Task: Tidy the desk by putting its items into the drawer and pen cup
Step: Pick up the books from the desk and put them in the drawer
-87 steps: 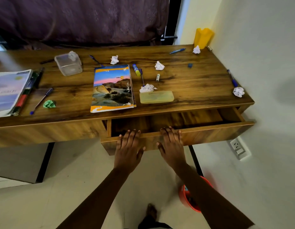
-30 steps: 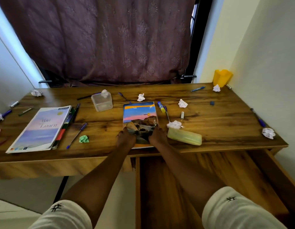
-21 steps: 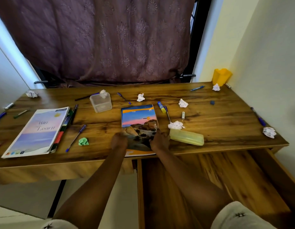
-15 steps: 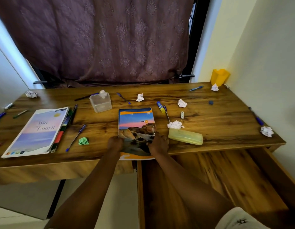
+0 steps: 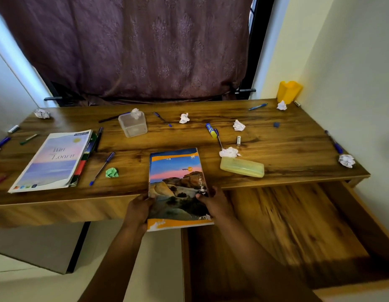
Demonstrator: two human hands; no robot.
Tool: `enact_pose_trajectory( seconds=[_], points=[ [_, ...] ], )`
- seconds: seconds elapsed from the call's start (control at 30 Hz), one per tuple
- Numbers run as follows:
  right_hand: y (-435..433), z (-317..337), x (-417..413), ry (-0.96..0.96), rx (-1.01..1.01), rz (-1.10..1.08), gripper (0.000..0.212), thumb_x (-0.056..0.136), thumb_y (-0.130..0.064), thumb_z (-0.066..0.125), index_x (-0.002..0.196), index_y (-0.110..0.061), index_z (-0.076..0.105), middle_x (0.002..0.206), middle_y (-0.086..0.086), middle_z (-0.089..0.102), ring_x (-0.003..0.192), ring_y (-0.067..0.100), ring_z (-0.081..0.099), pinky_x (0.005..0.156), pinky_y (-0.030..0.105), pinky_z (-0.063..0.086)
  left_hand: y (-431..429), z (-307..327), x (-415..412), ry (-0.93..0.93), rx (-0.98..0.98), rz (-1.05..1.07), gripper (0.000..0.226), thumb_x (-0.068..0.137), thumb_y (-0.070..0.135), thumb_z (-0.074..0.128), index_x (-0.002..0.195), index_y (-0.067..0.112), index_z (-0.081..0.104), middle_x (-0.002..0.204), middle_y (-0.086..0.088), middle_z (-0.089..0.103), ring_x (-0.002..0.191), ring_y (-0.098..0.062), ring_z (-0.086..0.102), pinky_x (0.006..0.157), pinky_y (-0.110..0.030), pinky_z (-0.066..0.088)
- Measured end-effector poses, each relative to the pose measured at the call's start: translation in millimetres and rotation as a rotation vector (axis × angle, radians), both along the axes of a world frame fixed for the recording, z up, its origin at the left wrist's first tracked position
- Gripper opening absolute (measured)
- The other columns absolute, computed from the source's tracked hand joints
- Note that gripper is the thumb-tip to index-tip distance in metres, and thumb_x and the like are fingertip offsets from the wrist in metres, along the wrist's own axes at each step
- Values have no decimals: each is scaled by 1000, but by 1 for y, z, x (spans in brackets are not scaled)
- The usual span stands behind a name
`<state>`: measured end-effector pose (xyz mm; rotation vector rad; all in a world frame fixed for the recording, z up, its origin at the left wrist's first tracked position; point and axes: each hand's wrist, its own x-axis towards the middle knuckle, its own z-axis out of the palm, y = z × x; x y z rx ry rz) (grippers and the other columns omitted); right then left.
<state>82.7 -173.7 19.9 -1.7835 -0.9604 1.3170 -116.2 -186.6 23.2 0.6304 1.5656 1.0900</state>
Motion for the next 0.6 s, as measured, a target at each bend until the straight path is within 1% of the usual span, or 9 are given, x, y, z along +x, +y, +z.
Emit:
enact_pose_trajectory(
  seconds=[0.1,0.17,0.23,0.27,0.33,0.4,0.47,0.53,0.6],
  points=[
    [-20,4,14,153,-41,71,44,83,-19,71,122,-10,55,125,10,60,117,28,57,90,36,51,-31,11,7,0,38,-3,19,94,12,54,108,8,65,100,-17,69,86,-31,68,72,-36,56],
    [-36,10,23,193,-63,100,43,84,-19,69,122,-9,53,123,9,60,115,27,58,90,36,52,-51,19,15,-13,67,-11,18,94,11,53,108,9,65,99,-14,70,82,-26,70,63,-34,58],
    [-49,9,33,193,-81,102,50,84,-20,69,127,-9,49,125,8,57,118,28,56,97,42,49,-70,24,22,-3,84,-26,18,94,7,51,107,9,64,97,-11,70,76,-20,71,56,-29,58],
    [-56,8,39,194,-91,105,55,83,-21,70,130,-8,46,129,8,55,120,28,54,100,44,47,-80,26,27,10,77,-49,20,94,5,50,109,8,64,98,-12,70,77,-21,71,57,-29,57],
    [-70,9,50,183,-110,136,68,80,-27,73,137,-10,40,137,10,50,123,28,52,103,46,45,-99,27,36,20,55,-92,24,94,5,50,115,7,62,104,-14,70,87,-28,69,67,-36,57],
    [-83,14,61,163,-118,176,71,80,-30,73,139,-13,38,139,8,48,123,26,52,103,44,45,-113,32,42,32,30,-117,26,93,5,51,117,11,62,108,-14,69,92,-32,68,77,-42,56],
    [-99,23,75,141,-118,199,69,82,-30,71,139,-14,36,138,6,49,121,24,53,102,40,46,-127,41,51,35,5,-129,25,93,7,52,115,14,62,107,-13,69,92,-33,67,77,-43,55],
    [-116,32,92,119,-117,222,66,84,-31,69,139,-15,36,136,3,49,120,22,53,100,36,47,-142,50,64,7,-23,-149,24,93,6,52,113,14,63,104,-13,69,92,-34,66,72,-39,55],
    [-134,43,115,59,-88,254,58,85,-32,66,134,-18,39,129,0,51,113,17,54,92,30,48,-157,57,84,-19,-47,-183,24,91,5,54,112,13,63,105,-13,69,94,-35,66,72,-39,54]
  ],
)
